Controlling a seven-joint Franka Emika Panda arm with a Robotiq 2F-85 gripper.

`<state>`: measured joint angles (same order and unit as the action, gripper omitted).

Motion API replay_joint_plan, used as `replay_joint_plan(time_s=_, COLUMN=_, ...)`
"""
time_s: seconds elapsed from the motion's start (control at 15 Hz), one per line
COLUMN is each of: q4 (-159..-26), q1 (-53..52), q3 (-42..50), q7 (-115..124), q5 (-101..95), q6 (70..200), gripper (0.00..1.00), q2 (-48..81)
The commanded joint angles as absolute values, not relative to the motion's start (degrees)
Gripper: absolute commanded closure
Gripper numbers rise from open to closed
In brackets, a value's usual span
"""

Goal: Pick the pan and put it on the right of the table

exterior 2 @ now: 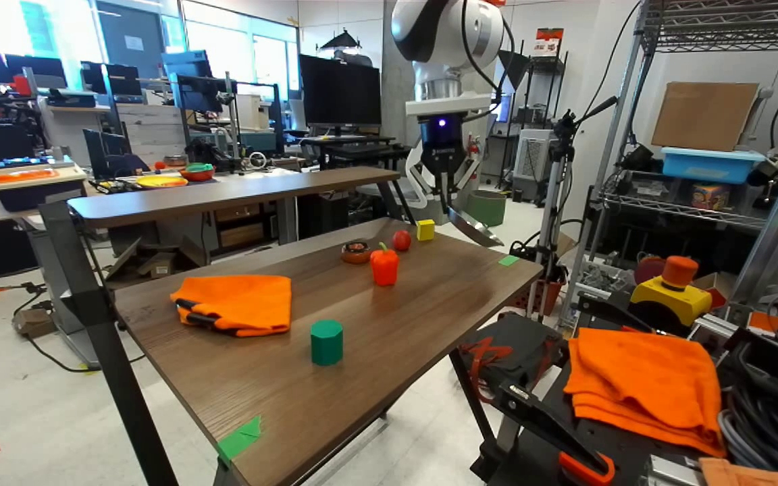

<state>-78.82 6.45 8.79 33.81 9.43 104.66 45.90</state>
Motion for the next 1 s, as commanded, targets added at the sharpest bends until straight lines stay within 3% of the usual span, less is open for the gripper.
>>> replay_joint_plan(time_s=0.0, q4=-66.71, q1=7.78, q3=8.74, q7=36.43, q5=10.62, q6=98.52, gripper=0.99, q2=54.89)
replay_joint_plan(time_s=0.4, q4=-53.22, q1=8.64, q3=10.17, q7=41.22, q5=8.56, q6=92.18, gripper=0.99, q2=65.28)
replay_joint_plan(time_s=0.47, q4=-50.73, q1=8.94, q3=10.35, q7=42.54, q5=8.49, q6=89.87, gripper=0.89, q2=66.58)
replay_joint_plan(time_s=0.53, q4=-48.83, q1=9.19, q3=10.4, q7=43.32, q5=8.46, q6=88.72, gripper=0.68, q2=67.59)
replay_joint_plan(time_s=0.93, q4=-47.74, q1=9.58, q3=8.53, q7=42.17, q5=10.8, q6=81.06, gripper=0.26, q2=64.56)
